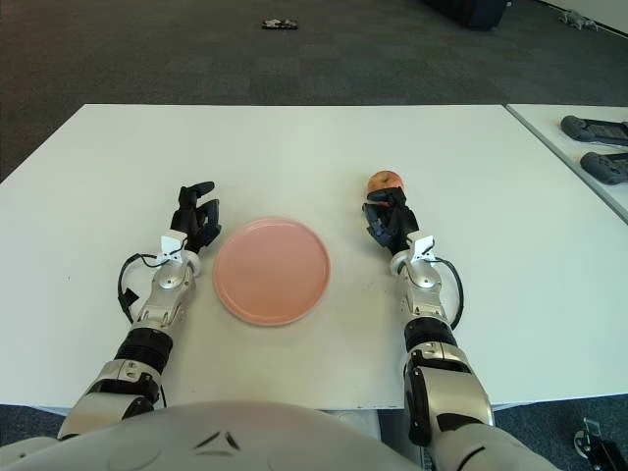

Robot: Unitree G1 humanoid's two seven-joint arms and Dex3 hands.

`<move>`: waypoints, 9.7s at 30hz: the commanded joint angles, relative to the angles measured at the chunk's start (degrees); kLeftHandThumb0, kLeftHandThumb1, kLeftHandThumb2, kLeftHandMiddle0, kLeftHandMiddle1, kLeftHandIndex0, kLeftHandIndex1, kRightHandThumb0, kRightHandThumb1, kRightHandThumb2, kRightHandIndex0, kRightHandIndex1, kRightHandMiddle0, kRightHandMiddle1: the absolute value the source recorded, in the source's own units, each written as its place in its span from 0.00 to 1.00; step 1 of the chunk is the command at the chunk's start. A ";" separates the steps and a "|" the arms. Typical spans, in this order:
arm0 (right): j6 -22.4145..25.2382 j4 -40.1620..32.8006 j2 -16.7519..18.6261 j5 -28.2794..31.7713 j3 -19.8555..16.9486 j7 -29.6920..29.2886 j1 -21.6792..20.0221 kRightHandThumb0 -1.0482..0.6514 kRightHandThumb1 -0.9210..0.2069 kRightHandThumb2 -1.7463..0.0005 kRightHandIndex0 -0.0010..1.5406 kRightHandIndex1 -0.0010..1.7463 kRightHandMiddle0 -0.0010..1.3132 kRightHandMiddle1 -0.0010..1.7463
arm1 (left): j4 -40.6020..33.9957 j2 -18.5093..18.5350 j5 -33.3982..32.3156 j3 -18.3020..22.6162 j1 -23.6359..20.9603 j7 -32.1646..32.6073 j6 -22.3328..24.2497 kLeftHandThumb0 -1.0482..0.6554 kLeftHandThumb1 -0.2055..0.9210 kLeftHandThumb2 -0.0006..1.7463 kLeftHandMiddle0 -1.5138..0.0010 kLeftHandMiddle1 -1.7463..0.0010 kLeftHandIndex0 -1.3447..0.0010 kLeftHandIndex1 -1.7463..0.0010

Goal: Put the apple into the plate.

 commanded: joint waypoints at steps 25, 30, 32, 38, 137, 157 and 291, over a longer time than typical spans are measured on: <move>-10.08 4.67 -11.68 -4.49 -10.12 -30.47 -3.95 0.40 0.15 0.57 0.00 1.00 0.22 1.00 | 2.29 -0.13 -0.27 0.31 0.01 -0.02 1.28 0.14 1.00 0.35 0.82 0.55 0.97 0.30; -10.66 5.42 -11.86 -4.39 -9.74 -30.87 -4.19 0.40 0.15 0.57 0.00 1.00 0.22 1.00 | 2.68 -0.06 -0.12 0.24 -0.25 0.05 1.26 0.14 1.00 0.35 0.82 0.55 0.97 0.30; -10.80 5.61 -11.92 -4.33 -9.62 -30.94 -4.25 0.40 0.15 0.57 0.00 1.00 0.22 1.00 | 2.83 -0.05 -0.16 0.24 -0.33 0.03 1.25 0.14 1.00 0.35 0.82 0.55 0.97 0.30; -11.01 5.93 -12.05 -4.16 -9.31 -31.09 -4.35 0.40 0.15 0.57 0.00 1.00 0.22 1.00 | 3.18 0.06 0.17 0.14 -0.58 0.34 1.45 0.15 1.00 0.35 0.82 0.55 0.97 0.30; -0.89 5.88 -17.45 -42.14 21.56 -28.14 -52.55 0.17 0.00 0.65 0.02 0.10 0.00 0.08 | 7.78 -0.05 -1.47 1.69 -2.50 -0.77 -0.56 0.15 1.00 0.33 0.82 0.54 0.99 0.30; 9.24 24.62 -11.33 -49.34 35.49 -24.35 -57.39 0.02 0.00 0.57 0.00 0.04 0.00 0.13 | 7.16 -0.69 -0.81 1.40 -1.57 0.75 -1.60 0.16 1.00 0.33 0.82 0.54 0.98 0.30; 15.72 27.93 -9.86 -28.11 14.47 -9.44 -31.31 0.00 0.00 0.60 0.00 0.00 0.00 0.00 | 4.35 1.12 -1.13 2.92 1.97 0.25 -0.94 0.17 1.00 0.35 0.81 0.56 0.98 0.29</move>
